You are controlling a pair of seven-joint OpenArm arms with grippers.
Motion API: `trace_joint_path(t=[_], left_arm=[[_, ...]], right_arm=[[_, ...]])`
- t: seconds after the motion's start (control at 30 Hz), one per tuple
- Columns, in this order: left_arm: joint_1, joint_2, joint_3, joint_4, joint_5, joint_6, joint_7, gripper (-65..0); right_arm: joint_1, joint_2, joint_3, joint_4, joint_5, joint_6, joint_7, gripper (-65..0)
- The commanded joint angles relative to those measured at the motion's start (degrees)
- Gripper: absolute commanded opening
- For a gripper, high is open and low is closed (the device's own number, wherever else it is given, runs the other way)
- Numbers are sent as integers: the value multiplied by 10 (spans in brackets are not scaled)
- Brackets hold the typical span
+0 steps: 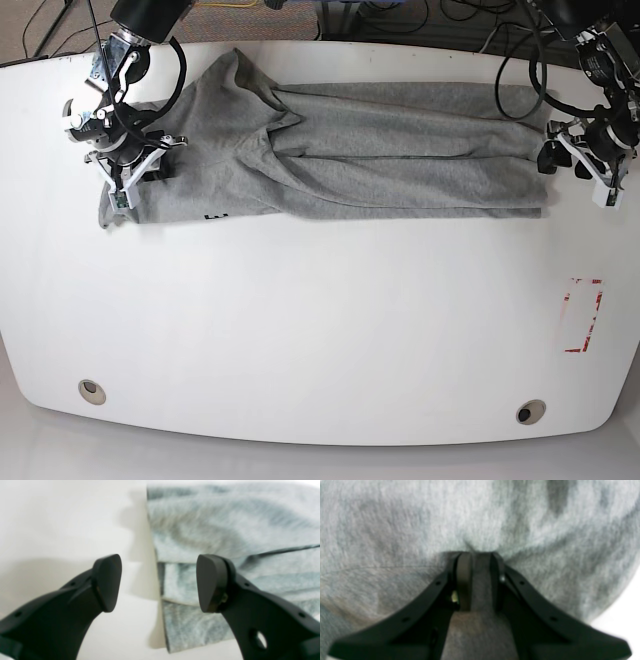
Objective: Layout the t-shirt on the table in an organized manner, then fold the t-shirt properly
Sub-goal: 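Open the left gripper and move it to the strip's other end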
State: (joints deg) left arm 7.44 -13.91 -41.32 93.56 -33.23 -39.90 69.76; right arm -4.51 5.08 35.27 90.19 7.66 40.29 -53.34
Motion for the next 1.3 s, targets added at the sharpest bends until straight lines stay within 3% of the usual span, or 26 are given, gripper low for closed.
trace_joint_path(t=[0.0,0.27,1.1,1.27], left_arm=[[-4,-14,-3,-24,-23,-1,-7,-210],[-4,-20,3,-82,-44,-1,-7,-210],[-32,8,114,-88,-43,-1,-38,-211],[-31,9,128,-88,-43,-1,-38,-285]], right_arm=[[-1,2,0,-3,-23,-3,-29,-528],[0,2,0,-3,-23,-3,-29,-528],[-3,2,0,-3,-23,-3,-30,-528],[-3,2,0,-3,-23,-3,-30,-528]])
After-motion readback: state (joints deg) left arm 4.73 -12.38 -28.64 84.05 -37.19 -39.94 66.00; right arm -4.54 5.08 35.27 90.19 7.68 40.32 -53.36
